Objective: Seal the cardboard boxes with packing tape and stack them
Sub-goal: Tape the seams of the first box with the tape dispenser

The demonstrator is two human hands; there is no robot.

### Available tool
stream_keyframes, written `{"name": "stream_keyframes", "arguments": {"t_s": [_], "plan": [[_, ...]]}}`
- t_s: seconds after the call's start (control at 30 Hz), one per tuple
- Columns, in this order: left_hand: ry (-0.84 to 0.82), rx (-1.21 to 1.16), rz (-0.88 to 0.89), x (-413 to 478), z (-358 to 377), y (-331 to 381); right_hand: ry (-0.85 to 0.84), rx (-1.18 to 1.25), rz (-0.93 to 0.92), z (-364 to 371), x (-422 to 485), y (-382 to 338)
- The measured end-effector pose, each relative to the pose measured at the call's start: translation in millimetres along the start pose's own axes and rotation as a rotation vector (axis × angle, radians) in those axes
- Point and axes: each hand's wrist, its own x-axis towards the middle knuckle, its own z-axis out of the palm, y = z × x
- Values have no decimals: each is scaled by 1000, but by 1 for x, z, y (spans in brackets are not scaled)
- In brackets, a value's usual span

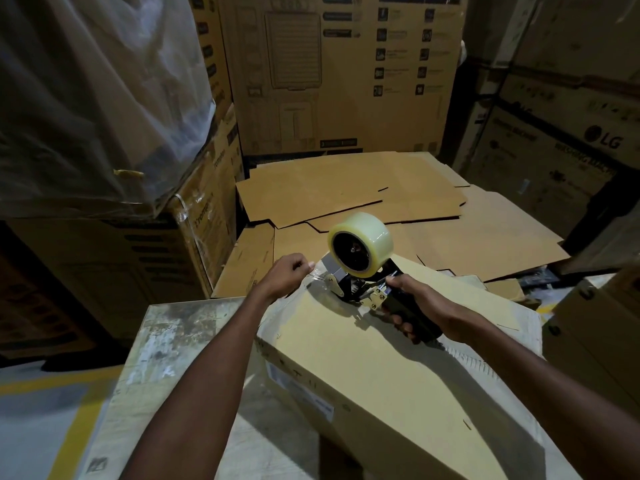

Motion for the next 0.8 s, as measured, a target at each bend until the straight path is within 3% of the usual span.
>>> {"name": "stream_keyframes", "arguments": {"t_s": [0.4,0.5,0.67,0.8], "plan": [[-226,-108,-279,7,6,7,-57,-57,43,0,-2,-10],[-289,-10,-330,2,1,5,-70,-63,42,0,0,-8],[77,90,-86,-15,-13,11,-88,-50,48,-4,2,-7],[-168,686,195,-43,-15,25,-134,-63,48,-9,-1,-12]]}}
